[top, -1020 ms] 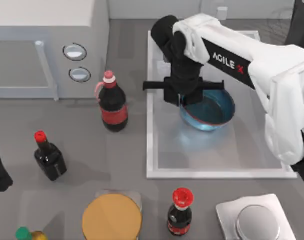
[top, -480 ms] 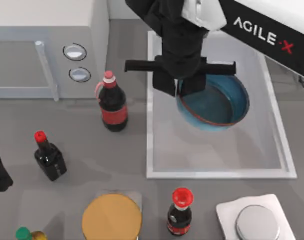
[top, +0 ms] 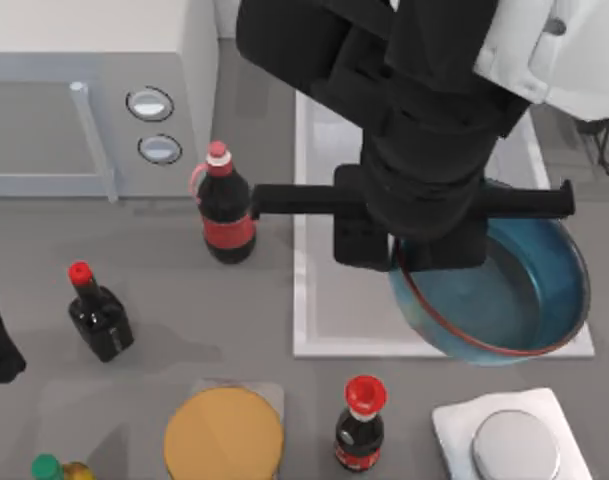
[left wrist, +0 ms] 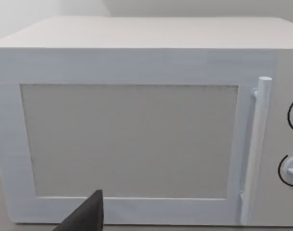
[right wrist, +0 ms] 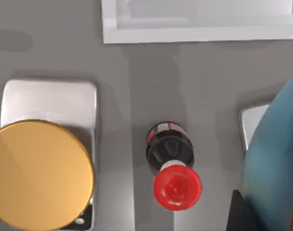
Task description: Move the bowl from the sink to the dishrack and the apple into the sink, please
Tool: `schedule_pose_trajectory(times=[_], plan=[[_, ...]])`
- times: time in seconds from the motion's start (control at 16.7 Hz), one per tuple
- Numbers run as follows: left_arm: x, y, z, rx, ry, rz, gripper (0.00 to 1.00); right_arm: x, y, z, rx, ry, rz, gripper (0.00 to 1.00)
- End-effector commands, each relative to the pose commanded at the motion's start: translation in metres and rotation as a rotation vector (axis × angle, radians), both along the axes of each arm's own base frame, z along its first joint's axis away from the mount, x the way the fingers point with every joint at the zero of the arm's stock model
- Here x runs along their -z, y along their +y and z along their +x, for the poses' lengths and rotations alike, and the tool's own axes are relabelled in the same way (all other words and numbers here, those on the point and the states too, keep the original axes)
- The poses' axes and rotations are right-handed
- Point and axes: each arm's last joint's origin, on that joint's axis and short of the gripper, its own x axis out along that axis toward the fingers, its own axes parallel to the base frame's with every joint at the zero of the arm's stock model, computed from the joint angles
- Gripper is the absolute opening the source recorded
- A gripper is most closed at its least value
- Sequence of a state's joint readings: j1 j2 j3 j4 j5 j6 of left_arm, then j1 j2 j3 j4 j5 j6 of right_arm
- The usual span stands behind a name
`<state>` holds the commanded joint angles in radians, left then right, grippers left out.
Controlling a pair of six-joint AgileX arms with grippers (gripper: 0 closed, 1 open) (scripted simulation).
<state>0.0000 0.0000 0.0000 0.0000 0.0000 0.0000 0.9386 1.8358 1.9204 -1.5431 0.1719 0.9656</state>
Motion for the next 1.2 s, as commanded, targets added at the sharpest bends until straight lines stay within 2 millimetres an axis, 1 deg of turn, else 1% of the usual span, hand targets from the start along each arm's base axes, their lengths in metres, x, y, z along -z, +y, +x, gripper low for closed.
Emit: schedule_pose_trajectory(times=[0.12,0.24,0.54,0.66,0.78,0.84,0.96,1.08,1.2], plan=[[0.000,0.000,0.000,0.000,0.000,0.000,1.00,-0.009,-0.007,-0.019,-0.013,0.000,0.004,0.00],[0.000,0.000,0.000,0.000,0.000,0.000,1.00,-0.012,-0.009,-0.026,-0.018,0.000,0.005,0.00],[0.000,0.000,0.000,0.000,0.000,0.000,1.00,-0.012,-0.009,-0.024,-0.014,-0.001,0.008,0.00],[0.000,0.000,0.000,0.000,0.000,0.000,1.00,-0.013,-0.014,-0.015,-0.011,-0.002,0.041,0.00],[0.000,0.000,0.000,0.000,0.000,0.000,1.00,-0.015,-0.026,0.004,-0.008,-0.016,0.107,0.00],[0.000,0.000,0.000,0.000,0.000,0.000,1.00,-0.017,-0.037,0.017,-0.005,-0.034,0.152,0.00],[0.000,0.000,0.000,0.000,0.000,0.000,1.00,-0.023,-0.065,0.048,0.010,-0.110,0.257,0.00],[0.000,0.000,0.000,0.000,0.000,0.000,1.00,-0.032,-0.106,0.084,0.047,-0.249,0.353,0.00],[0.000,0.000,0.000,0.000,0.000,0.000,1.00,-0.043,-0.160,0.119,0.099,-0.444,0.415,0.00]])
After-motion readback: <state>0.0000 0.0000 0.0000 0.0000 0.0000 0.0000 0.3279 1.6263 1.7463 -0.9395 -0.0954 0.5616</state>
